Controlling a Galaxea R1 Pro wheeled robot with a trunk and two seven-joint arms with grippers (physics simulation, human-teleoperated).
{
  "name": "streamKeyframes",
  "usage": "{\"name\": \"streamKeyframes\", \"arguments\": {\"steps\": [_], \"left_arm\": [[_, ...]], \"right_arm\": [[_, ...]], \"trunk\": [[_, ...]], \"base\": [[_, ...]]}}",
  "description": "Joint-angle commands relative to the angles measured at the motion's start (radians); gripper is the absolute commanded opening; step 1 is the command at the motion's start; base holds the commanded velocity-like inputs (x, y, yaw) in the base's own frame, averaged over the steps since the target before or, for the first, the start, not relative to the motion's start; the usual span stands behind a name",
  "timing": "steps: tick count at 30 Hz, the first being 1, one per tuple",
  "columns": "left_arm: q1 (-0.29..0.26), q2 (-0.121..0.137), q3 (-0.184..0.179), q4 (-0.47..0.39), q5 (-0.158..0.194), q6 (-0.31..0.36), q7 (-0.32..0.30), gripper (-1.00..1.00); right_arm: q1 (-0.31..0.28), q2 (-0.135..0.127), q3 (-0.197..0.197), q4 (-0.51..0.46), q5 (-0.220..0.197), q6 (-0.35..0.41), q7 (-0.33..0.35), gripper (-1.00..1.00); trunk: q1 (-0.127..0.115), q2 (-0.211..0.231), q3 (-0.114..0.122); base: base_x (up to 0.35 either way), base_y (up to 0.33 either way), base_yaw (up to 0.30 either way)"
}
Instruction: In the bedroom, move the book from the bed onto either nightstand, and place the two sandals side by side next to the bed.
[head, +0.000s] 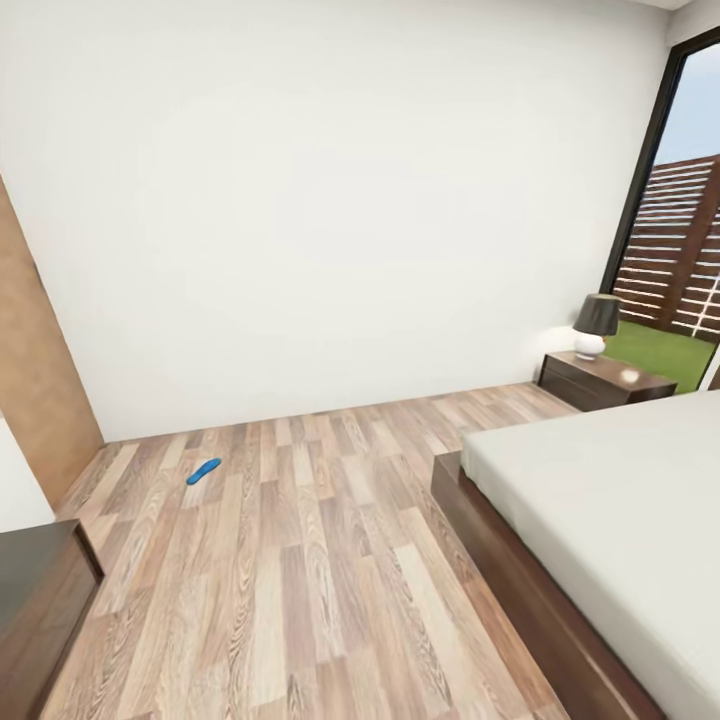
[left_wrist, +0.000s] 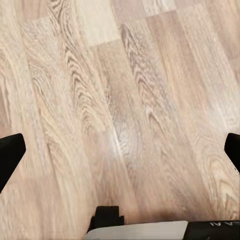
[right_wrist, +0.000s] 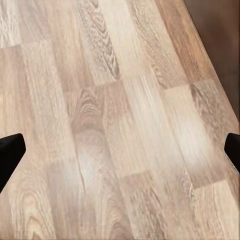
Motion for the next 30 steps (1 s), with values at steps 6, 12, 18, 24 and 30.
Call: {"name": "streamKeyframes", "arguments": {"steps": [6,12,18,24,30], "left_arm": [[0.0,-0.002,-0.001,0.009,-0.003,-0.005,-0.001,1.0],[0.0,-0.003,-0.002,0.01,-0.003,-0.005,-0.001,1.0],[0.0,-0.002,-0.002,0.011,-0.002,-0.006,0.001,1.0],[0.0,-0.002,-0.002,0.011,-0.003,-0.006,0.002,1.0],[0.0,-0.002,-0.002,0.011,-0.003,-0.006,0.002,1.0]], "right_arm": [[0.0,-0.001,0.002,0.007,-0.002,-0.004,-0.004,1.0],[0.0,-0.001,0.001,0.007,-0.002,-0.004,-0.005,1.0],[0.0,0.0,0.002,0.008,-0.001,-0.004,-0.005,1.0],[0.0,0.002,0.004,0.008,0.002,-0.003,-0.004,1.0],[0.0,0.002,0.004,0.008,0.002,-0.003,-0.003,1.0]], "trunk": [[0.001,0.0,-0.001],[0.001,0.0,-0.001],[0.001,0.0,-0.001],[0.001,0.0,-0.001],[0.001,0.0,-0.001]], "base": [[0.332,-0.049,0.005],[0.33,-0.119,0.143],[0.319,0.072,0.234],[0.324,0.012,0.243],[0.33,0.024,0.244]]}}
